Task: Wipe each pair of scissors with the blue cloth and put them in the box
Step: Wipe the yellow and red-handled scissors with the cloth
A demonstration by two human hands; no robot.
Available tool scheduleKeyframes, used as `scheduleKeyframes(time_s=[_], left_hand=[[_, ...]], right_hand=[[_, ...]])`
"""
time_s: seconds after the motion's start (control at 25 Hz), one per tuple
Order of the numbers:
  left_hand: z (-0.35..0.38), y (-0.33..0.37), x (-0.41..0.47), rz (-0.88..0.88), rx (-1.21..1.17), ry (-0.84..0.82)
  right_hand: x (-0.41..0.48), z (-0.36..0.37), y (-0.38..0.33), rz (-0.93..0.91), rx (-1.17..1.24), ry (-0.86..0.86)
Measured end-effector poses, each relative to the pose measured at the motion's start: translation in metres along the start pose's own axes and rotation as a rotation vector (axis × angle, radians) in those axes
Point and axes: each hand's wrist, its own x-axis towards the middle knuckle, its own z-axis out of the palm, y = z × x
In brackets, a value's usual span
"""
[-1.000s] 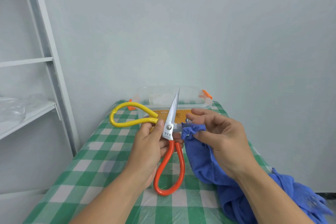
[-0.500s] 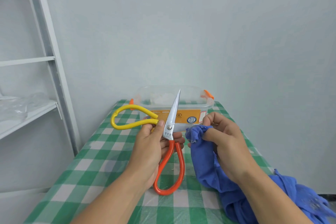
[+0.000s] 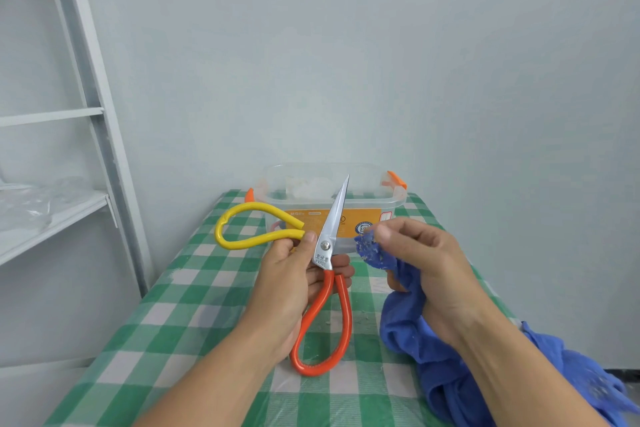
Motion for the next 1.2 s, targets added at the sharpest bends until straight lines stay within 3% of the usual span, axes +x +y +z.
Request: scheduleKeyframes(time_s=[0.16, 0.4, 0.56, 0.68, 0.84, 1.0, 1.2], left_hand=[[0.003, -0.004, -0.003, 0.013, 0.013, -0.044], [0.007, -0.009, -0.006, 0.099, 0.132, -0.106], [0.007, -0.012, -0.007, 0.140, 0.174, -0.132], [0.006, -0.013, -0.005, 0.139, 0.156, -0.112], [0.007, -0.018, -0.002, 0.211, 0.259, -0.085], [0.006, -0.021, 0.002, 0.262, 0.321, -0.063], [0.008, -0.022, 0.000, 0.249, 0.310, -0.067]], right_hand=[[0.000, 0.004, 0.000, -0.082, -0.091, 0.085], [0.003, 0.012, 0.002, -0.262, -0.249, 0.043], [0.009, 0.013, 0.014, -0.353, -0.639, 0.174], [0.012, 0.013, 0.012, -0.283, -0.732, 0.306], [0.014, 0.012, 0.008, -0.029, -0.526, 0.146], [0.014, 0.013, 0.015, -0.055, -0.789, 0.163], [0.015, 0.012, 0.016, -0.013, -0.726, 0.180]])
